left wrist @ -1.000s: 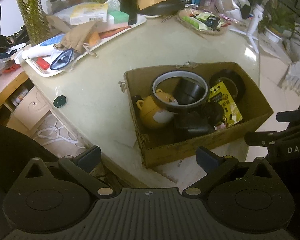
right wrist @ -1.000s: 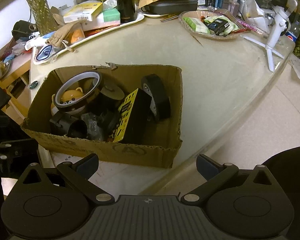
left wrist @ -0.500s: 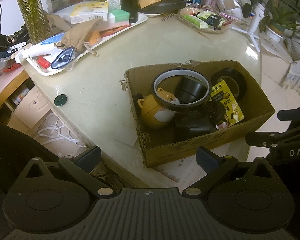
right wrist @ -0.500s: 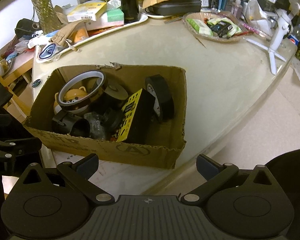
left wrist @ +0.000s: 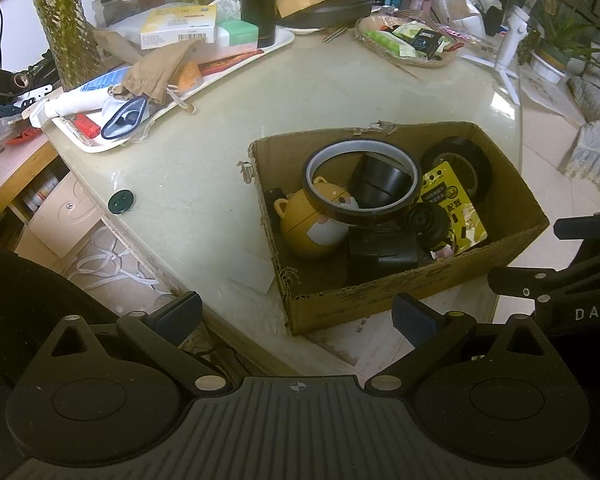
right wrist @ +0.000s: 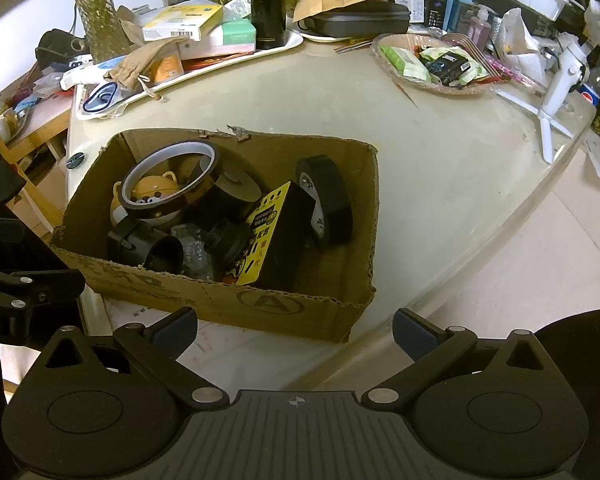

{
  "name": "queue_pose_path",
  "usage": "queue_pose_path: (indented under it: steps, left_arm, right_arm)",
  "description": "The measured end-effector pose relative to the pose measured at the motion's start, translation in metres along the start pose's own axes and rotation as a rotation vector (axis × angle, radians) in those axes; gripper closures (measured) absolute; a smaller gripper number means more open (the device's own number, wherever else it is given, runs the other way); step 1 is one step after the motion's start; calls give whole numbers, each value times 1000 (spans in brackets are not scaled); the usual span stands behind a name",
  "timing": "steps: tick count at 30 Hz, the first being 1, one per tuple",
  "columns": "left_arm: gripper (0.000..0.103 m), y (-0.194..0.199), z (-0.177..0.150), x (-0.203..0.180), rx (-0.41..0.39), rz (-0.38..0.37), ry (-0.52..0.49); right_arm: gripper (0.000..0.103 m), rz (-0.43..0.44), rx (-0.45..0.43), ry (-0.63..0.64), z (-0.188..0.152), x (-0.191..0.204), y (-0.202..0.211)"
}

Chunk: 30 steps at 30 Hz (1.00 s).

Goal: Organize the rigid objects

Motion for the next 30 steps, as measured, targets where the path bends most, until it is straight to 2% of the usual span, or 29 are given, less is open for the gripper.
queue_pose_path:
  steps: [30]
  left_arm:
    - [0, 5, 1, -2, -30, -16, -5]
  right_arm:
    - [0, 1, 4, -6, 0, -2, -2]
Point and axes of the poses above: each gripper's, at about its wrist camera, not at the fingertips, and y roughly against the way its jaws point, x to its left, z to its top, the point moved 4 cm from there along -y, roughly the way its jaws point, and after that the axes turned 4 degrees about x, right-handed, at the moved point
